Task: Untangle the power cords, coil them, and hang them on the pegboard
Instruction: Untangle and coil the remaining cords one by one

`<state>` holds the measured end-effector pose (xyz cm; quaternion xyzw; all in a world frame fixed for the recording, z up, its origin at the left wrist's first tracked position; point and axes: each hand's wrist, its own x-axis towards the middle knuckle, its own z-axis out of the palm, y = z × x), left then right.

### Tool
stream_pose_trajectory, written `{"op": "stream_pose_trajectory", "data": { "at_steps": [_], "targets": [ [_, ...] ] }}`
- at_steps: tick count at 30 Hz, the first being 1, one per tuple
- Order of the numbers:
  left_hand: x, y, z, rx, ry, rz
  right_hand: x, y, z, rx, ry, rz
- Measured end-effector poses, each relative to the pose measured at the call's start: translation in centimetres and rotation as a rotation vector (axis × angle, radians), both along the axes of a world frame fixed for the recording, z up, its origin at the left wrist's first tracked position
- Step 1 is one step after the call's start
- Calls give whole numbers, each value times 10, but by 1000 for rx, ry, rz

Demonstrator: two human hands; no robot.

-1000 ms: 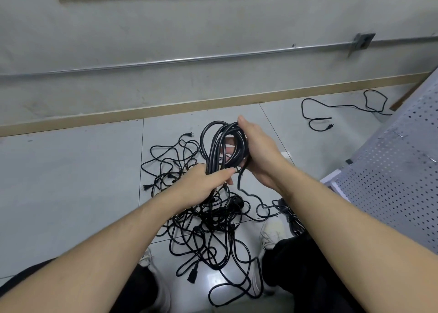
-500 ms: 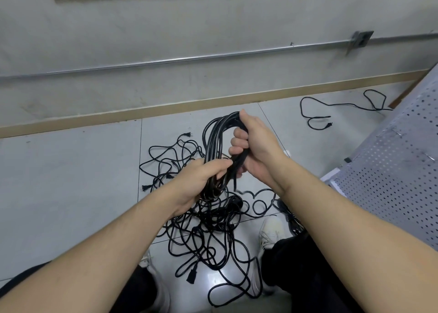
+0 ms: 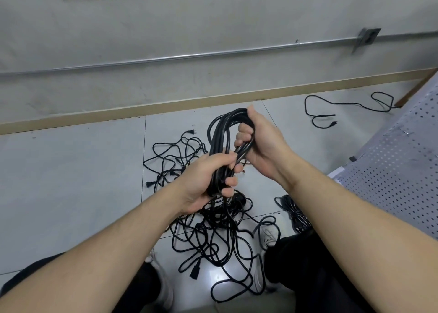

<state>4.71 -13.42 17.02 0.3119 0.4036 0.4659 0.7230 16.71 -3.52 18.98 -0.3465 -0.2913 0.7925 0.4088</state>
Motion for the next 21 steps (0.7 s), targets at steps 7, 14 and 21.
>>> {"op": "stream_pose_trajectory", "data": {
  "at_steps": [7, 14, 21],
  "targets": [
    [-17, 9, 3, 31, -28, 222, 4, -12, -23, 124, -325, 454],
    [-44, 19, 2, 37, 104, 565, 2, -36, -32, 711, -876, 1123],
    [-72, 21, -6, 36, 862, 723, 18, -11, -31, 839, -1102, 940]
  ]
}}
